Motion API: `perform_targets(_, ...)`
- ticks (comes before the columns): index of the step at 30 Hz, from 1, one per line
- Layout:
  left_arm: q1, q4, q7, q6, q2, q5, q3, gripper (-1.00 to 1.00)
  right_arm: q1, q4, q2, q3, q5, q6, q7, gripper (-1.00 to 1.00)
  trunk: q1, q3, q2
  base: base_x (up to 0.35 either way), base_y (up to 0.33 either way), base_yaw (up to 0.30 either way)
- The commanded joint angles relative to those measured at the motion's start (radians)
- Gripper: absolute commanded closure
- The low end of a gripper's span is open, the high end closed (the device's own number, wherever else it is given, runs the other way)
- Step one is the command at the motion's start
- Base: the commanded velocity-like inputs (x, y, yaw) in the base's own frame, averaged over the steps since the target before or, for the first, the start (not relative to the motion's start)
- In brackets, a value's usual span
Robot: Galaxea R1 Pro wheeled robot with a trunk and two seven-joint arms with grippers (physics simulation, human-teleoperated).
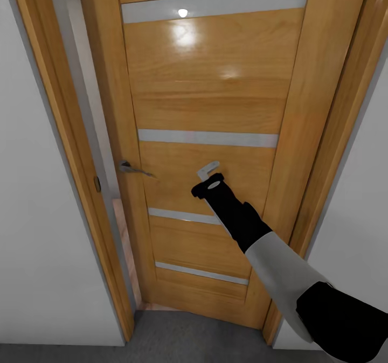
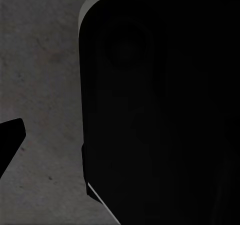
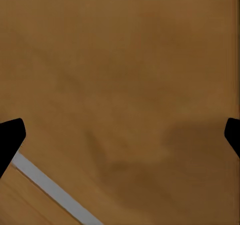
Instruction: Move the two storage containers from the living room to the garage. In the garage, place one container on the floor and stack the other container on top of it (either order is fine).
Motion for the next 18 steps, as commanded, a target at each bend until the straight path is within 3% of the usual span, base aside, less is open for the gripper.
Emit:
perform_targets(1, 0.001, -0.001, 0.001, -0.002, 0.0, 0.0, 0.0, -1.0, -0.001, -0.001, 0.0, 0.002, 0.007, 0.006, -0.002, -1.0, 0.0, -0.001, 0.0, 0.0, 0.0, 0.0)
perform_targets(18, 0.0, -0.002, 0.001, -0.002, 0.0, 0.0, 0.0, -1.0, -0.001, 0.002, 0.0, 0.0, -0.016, -0.003, -0.006, -1.0, 0.0, -0.001, 0.0, 0.0, 0.0, 0.0)
